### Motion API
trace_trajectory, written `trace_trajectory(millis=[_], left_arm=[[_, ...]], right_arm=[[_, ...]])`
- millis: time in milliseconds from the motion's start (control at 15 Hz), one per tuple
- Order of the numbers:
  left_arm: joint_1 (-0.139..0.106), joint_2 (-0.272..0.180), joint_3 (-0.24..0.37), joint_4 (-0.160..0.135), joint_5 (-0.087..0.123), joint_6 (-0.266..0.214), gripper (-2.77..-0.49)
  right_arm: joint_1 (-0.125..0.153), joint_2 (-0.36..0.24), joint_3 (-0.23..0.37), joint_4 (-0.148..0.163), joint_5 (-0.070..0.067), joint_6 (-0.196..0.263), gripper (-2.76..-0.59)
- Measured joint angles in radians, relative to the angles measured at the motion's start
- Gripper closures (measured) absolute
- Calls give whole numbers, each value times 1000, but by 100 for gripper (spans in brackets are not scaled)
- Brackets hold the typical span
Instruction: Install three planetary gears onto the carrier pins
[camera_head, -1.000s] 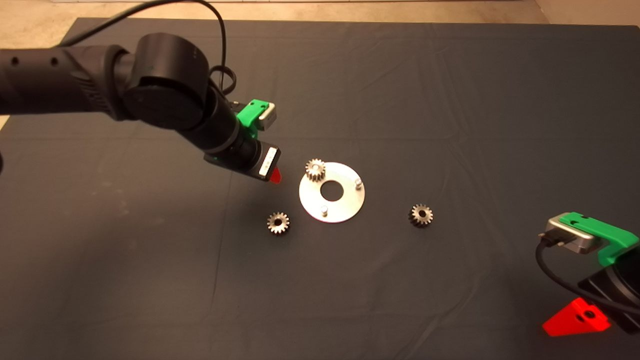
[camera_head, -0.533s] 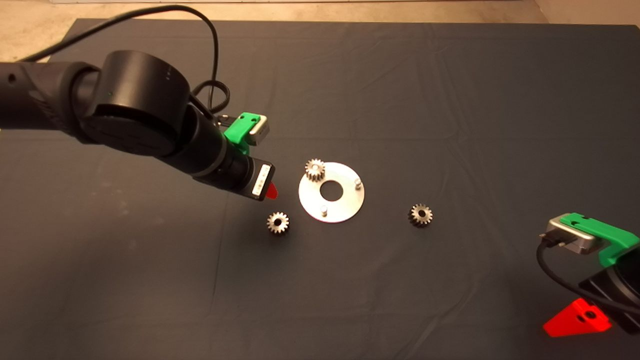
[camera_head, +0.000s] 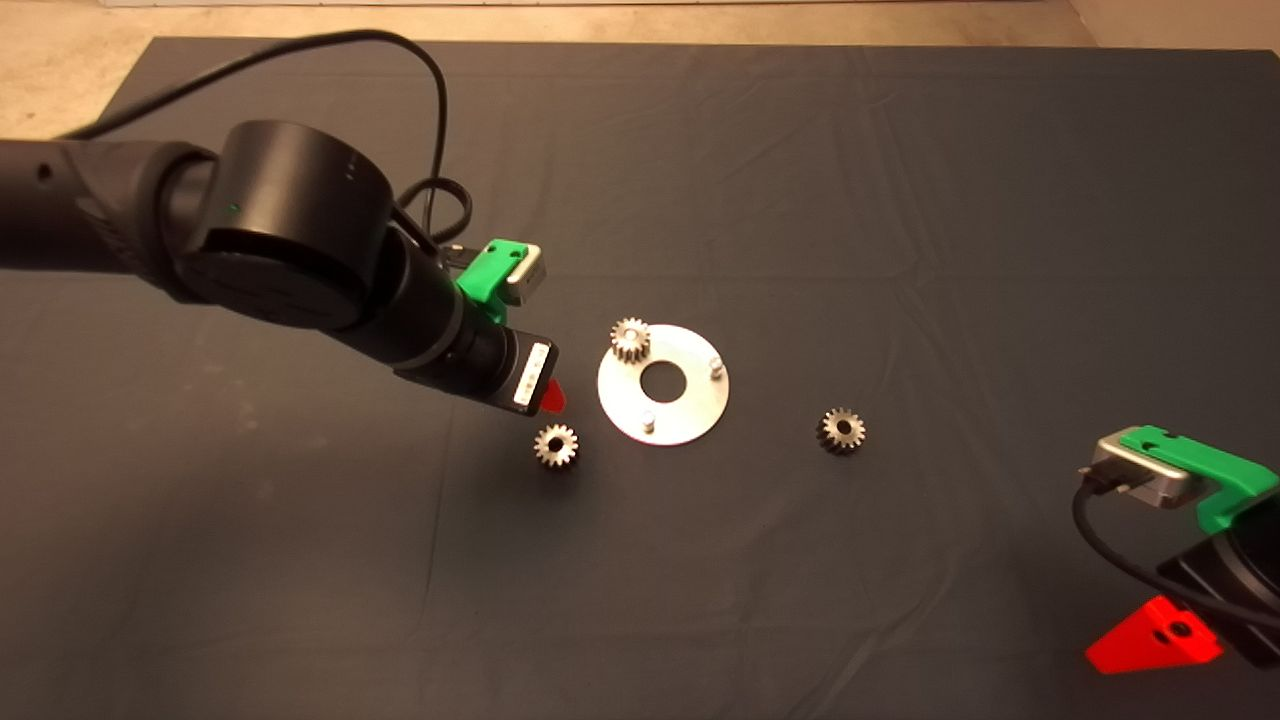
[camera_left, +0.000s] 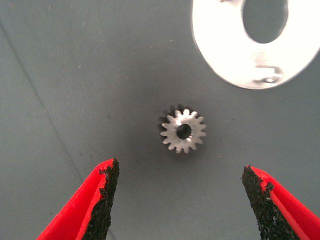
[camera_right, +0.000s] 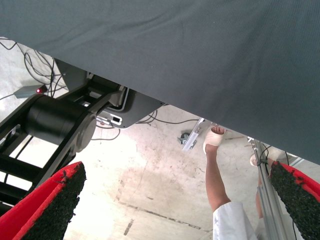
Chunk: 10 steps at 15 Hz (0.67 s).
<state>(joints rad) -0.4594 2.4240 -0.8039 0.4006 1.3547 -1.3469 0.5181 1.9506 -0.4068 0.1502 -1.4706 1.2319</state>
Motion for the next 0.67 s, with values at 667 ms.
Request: trace_trajectory(millis=[667], left_arm=[[-1,77,-82,-65,62,1,-173]], right_arm=[[0,2,0,0,4,0,-275]])
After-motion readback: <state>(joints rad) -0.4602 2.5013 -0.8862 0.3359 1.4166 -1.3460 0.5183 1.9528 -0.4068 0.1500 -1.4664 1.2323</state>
